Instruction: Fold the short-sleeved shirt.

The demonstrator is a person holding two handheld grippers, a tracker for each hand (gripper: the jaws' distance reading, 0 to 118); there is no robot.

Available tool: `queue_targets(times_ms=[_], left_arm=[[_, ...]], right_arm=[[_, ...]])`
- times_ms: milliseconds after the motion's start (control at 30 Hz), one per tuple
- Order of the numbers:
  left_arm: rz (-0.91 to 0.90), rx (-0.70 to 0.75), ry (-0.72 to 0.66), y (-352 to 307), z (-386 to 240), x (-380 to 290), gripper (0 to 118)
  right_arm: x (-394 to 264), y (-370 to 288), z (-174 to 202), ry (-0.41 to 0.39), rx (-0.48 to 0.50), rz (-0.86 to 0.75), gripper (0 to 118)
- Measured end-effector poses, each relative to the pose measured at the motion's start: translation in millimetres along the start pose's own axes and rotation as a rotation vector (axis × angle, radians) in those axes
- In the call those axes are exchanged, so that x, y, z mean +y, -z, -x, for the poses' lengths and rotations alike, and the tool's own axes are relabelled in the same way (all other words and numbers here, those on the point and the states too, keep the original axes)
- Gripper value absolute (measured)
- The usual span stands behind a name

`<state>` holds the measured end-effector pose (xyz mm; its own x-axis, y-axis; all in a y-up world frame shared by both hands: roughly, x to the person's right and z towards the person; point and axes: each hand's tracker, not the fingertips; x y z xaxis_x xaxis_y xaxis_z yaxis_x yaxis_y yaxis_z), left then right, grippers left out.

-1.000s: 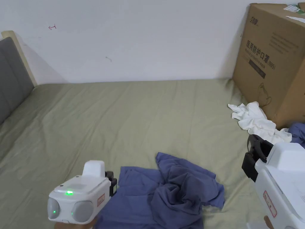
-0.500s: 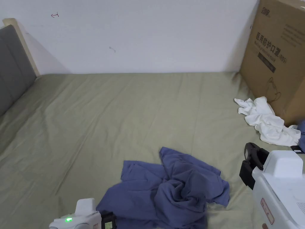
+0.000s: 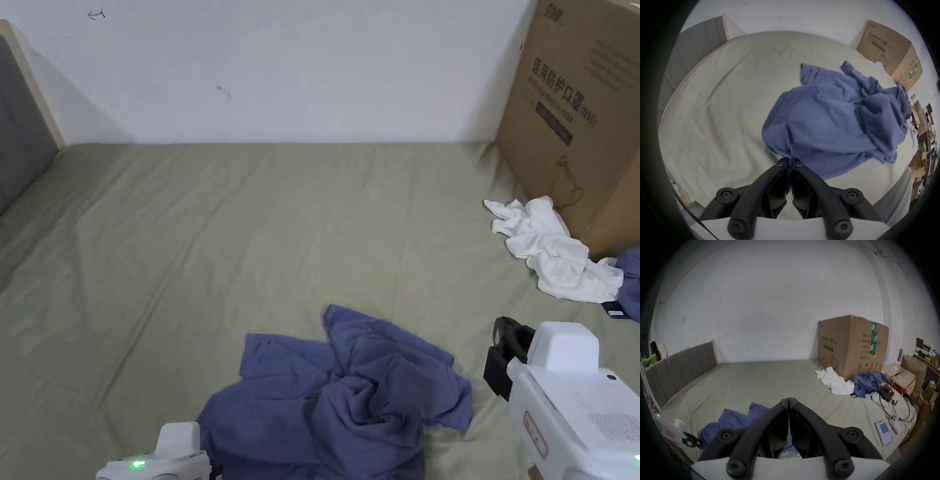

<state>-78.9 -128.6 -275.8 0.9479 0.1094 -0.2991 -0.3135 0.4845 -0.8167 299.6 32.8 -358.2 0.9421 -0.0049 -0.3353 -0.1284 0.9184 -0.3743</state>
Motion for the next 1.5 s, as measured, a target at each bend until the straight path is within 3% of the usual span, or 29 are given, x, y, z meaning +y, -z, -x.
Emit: queue_targets(times_ms=[33, 100, 133, 167, 200, 267, 467, 567, 633, 700, 800, 1033, 1233, 1500], left_arm=[[-0.005, -0.010, 0.003, -5.9, -0.1, 1.9, 2], [-0.016, -0.038, 0.016, -19.2, -1.2, 7.2, 2], [-0.032, -0.048, 0.020, -25.9, -2.5, 10.4, 2], [-0.044, -0.053, 0.021, -31.4, -2.4, 12.8, 2], [-0.059, -0.060, 0.013, -36.0, -1.1, 15.1, 2], [-0.080, -0.067, -0.001, -40.7, 1.2, 19.0, 2], [-0.088, -0.075, -0.004, -43.6, 2.5, 23.0, 2], [-0.083, -0.070, 0.002, -41.7, 1.4, 23.2, 2], [-0.078, -0.077, 0.001, -41.1, 1.3, 22.6, 2], [-0.077, -0.080, 0.000, -39.7, 1.2, 22.4, 2], [-0.086, -0.085, 0.004, -41.7, 0.2, 23.3, 2], [-0.227, -0.184, -0.079, -70.6, 7.8, 49.6, 2], [-0.365, -0.193, -0.105, -101.7, 23.3, 119.2, 2], [-0.591, -0.098, -0.024, -171.3, 29.2, 228.0, 2]], right_arm=[[-3.0, 10.9, -3.6, 0.001, -0.006, 0.035, 3], [-10.3, 40.4, -7.7, 0.007, 0.018, 0.155, 19], [-16.3, 55.8, -12.2, 0.023, 0.029, 0.190, 34], [-22.8, 71.8, -15.9, 0.025, 0.036, 0.240, 57], [-35.9, 94.5, -29.6, 0.042, 0.040, 0.295, 70], [-52.1, 124.8, -36.9, 0.040, 0.032, 0.363, 78], [-91.5, 183.3, -42.3, -0.024, -0.003, 0.557, 78], [-102.3, 196.3, -40.8, -0.002, 0.032, 0.619, 71], [-101.5, 188.3, -32.3, 0.011, 0.054, 0.622, 50], [-99.1, 183.7, -25.7, 0.021, 0.110, 0.615, 13], [-84.0, 165.3, -17.7, -0.052, 0.089, 0.566, 9], [-12.5, 112.4, -43.0, -0.029, 0.127, 0.348, 7], [66.0, 86.5, -73.5, -0.030, 0.122, 0.170, 5], [156.7, 73.4, -91.0, -0.066, 0.069, 0.000, 4]])
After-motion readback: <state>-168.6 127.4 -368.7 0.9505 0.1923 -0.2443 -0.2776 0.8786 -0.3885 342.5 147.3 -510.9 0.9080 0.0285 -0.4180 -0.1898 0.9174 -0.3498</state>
